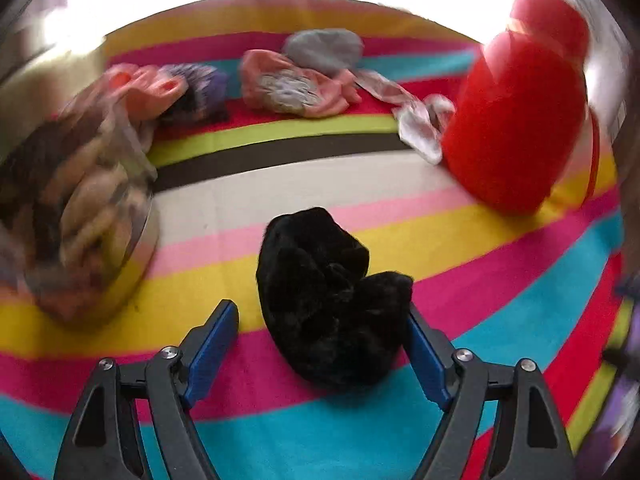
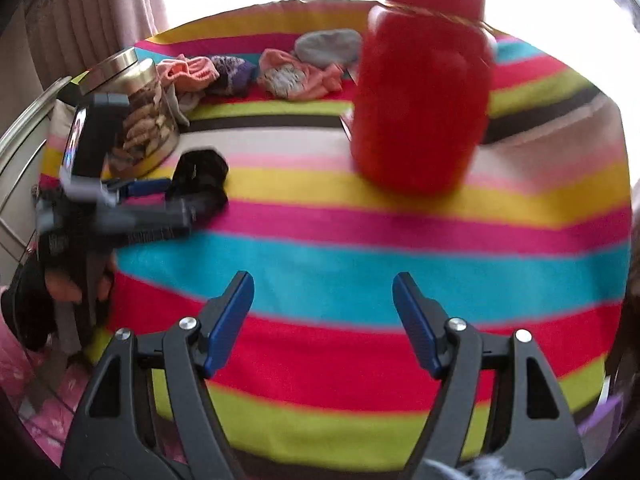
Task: Organize soft objects
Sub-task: 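Move both tools back over the table toward the black sock and pink towel, then grasp the black sock with the left tool while the right tool grasps the pink towel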
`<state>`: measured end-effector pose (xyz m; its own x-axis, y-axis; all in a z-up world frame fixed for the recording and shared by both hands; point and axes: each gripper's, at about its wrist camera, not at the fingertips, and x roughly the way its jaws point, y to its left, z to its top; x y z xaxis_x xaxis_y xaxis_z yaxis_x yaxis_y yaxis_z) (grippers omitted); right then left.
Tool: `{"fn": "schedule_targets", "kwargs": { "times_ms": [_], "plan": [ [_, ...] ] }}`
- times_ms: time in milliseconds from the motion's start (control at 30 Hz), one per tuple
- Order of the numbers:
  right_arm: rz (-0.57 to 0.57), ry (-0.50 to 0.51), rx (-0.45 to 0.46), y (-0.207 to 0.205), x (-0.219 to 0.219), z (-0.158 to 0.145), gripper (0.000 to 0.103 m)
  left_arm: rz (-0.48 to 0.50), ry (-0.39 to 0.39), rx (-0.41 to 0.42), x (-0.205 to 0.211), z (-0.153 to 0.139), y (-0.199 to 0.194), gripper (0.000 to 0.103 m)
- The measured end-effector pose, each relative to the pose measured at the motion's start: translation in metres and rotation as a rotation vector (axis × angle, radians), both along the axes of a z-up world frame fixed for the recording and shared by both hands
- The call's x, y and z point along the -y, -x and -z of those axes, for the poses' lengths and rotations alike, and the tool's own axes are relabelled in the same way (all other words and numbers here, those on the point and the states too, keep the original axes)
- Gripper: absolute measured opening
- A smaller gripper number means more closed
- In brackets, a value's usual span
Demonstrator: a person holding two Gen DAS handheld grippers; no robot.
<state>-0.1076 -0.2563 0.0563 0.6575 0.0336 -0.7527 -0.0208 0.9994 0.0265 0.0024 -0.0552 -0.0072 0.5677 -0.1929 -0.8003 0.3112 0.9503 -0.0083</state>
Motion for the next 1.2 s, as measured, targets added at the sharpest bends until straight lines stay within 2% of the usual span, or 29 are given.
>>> {"fn": "schedule_targets", "kwargs": {
  "times_ms": [33,67,133,200,300,333,433,500,600,667,733,833,867,900,933,1033,1200],
  "plan": [
    [-0.014,-0.002,0.002,-0.013,-0.004,-0.002,0.075,0.054,0.019,0.016,0.0,-0.002,0.003,0.054],
    [-0.026,-0.008,0.005,-0.023,-0.006,-0.003,0.075,0.09,0.046,0.022,-0.003,-0.003,0.005,0.033],
    [-0.059,-0.025,0.015,-0.052,-0.016,-0.005,0.075,0.069,0.052,0.044,-0.013,-0.005,0.011,0.031],
    [-0.104,-0.025,0.022,-0.085,-0.032,-0.003,0.075,0.024,0.041,0.074,-0.025,-0.005,0.018,0.03],
    [-0.144,-0.016,0.028,-0.14,-0.051,0.003,0.075,-0.043,0.125,0.047,-0.05,-0.005,0.017,0.03],
    [-0.139,-0.019,0.026,-0.157,-0.054,0.006,0.075,-0.063,0.174,0.026,-0.059,-0.003,0.015,0.03],
    [-0.053,-0.041,-0.011,-0.226,-0.053,0.018,0.075,-0.074,0.266,0.004,-0.069,0.0,0.01,0.034],
    [0.01,-0.068,-0.036,-0.257,-0.047,0.024,0.075,-0.064,0.28,0.001,-0.069,0.0,0.009,0.041],
    [0.091,-0.102,-0.058,-0.301,-0.04,0.036,0.075,-0.056,0.354,-0.012,-0.077,0.0,0.008,0.045],
    [0.116,-0.057,-0.056,-0.328,-0.043,0.045,0.081,-0.067,0.4,-0.02,-0.082,0.001,0.006,0.045],
    [0.126,-0.021,-0.061,-0.342,-0.048,0.048,0.091,-0.068,0.413,-0.022,-0.083,0.001,0.004,0.046],
    [0.083,0.046,-0.061,-0.354,-0.063,0.05,0.092,-0.057,0.414,-0.022,-0.08,0.0,0.004,0.051],
    [0.062,0.043,-0.058,-0.353,-0.065,0.05,0.087,-0.054,0.418,-0.023,-0.079,0.0,0.004,0.053],
    [0.05,0.044,-0.032,-0.348,-0.067,0.047,0.056,-0.051,0.422,-0.023,-0.079,0.0,0.003,0.054],
    [0.048,0.041,-0.001,-0.339,-0.066,0.044,0.017,-0.049,0.421,-0.023,-0.078,-0.001,0.004,0.054],
    [0.019,-0.057,0.019,-0.303,-0.059,0.037,0.017,-0.048,0.423,-0.023,-0.075,0.0,0.001,0.055],
    [-0.095,-0.075,0.053,-0.211,-0.063,0.021,0.017,-0.048,0.427,-0.025,-0.074,0.0,-0.003,0.055]
  ]
}}
